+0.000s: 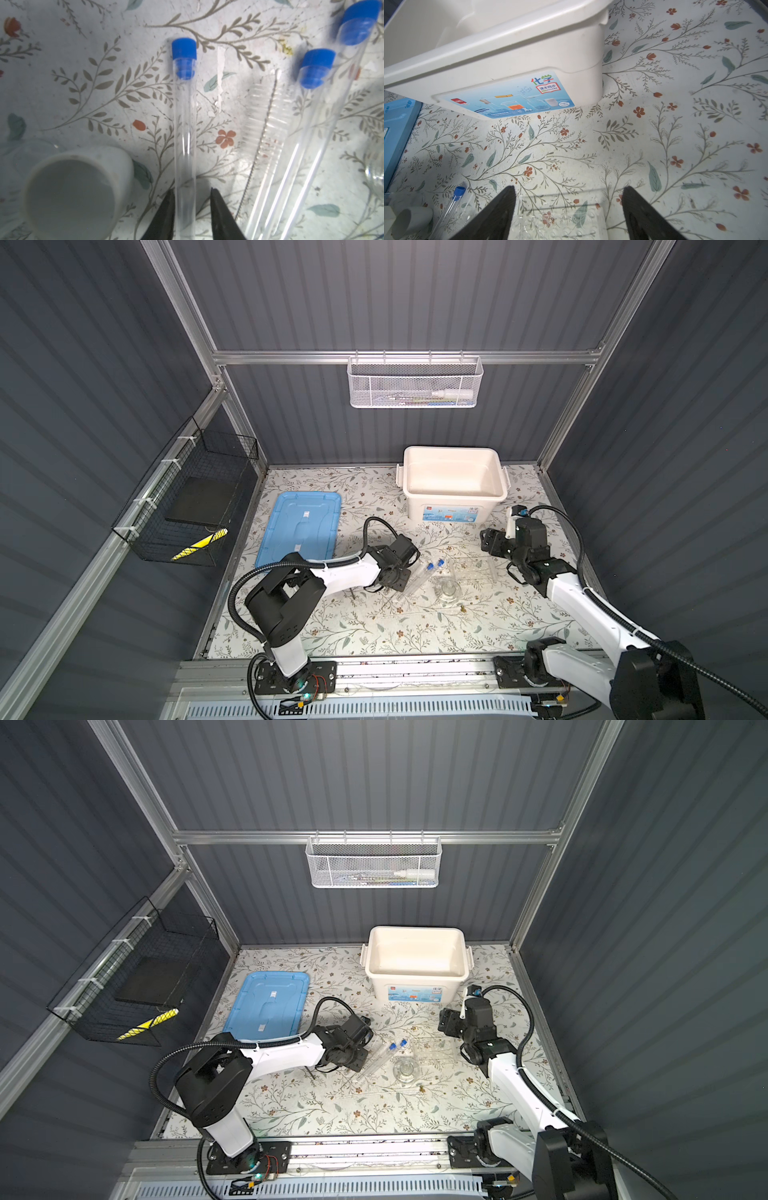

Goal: Organize the chemistry lab equipment

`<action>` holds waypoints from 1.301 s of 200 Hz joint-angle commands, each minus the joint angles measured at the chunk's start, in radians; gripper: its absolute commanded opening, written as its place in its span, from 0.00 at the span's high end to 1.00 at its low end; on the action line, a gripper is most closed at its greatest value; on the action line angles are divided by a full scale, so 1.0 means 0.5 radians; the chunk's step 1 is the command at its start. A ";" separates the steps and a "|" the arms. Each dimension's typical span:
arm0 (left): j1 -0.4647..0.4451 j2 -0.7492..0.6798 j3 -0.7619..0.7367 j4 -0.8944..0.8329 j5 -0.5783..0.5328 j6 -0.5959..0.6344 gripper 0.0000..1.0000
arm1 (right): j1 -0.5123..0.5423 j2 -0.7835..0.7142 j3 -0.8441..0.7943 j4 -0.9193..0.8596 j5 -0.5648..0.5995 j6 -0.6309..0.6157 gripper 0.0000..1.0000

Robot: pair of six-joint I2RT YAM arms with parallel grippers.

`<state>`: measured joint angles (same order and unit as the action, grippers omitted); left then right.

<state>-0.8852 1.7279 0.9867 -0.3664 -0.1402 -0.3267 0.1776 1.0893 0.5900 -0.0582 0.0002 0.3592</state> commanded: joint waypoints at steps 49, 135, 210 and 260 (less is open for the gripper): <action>-0.012 0.087 0.037 -0.052 0.062 -0.038 0.71 | 0.034 0.034 0.076 -0.020 -0.086 -0.047 0.15; -0.012 0.082 0.009 0.000 0.079 -0.043 0.80 | 0.087 0.155 0.121 0.011 -0.175 -0.025 0.18; -0.008 0.082 0.049 0.030 0.026 -0.049 0.85 | 0.116 0.251 0.163 0.035 -0.294 0.020 0.22; -0.011 0.057 0.072 0.049 -0.049 -0.077 0.88 | 0.131 0.279 0.157 0.087 -0.355 0.054 0.21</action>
<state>-0.8852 1.7443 0.9943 -0.3492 -0.1379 -0.3470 0.2359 1.2198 0.6472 -0.0433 -0.1455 0.3676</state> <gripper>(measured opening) 0.169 0.786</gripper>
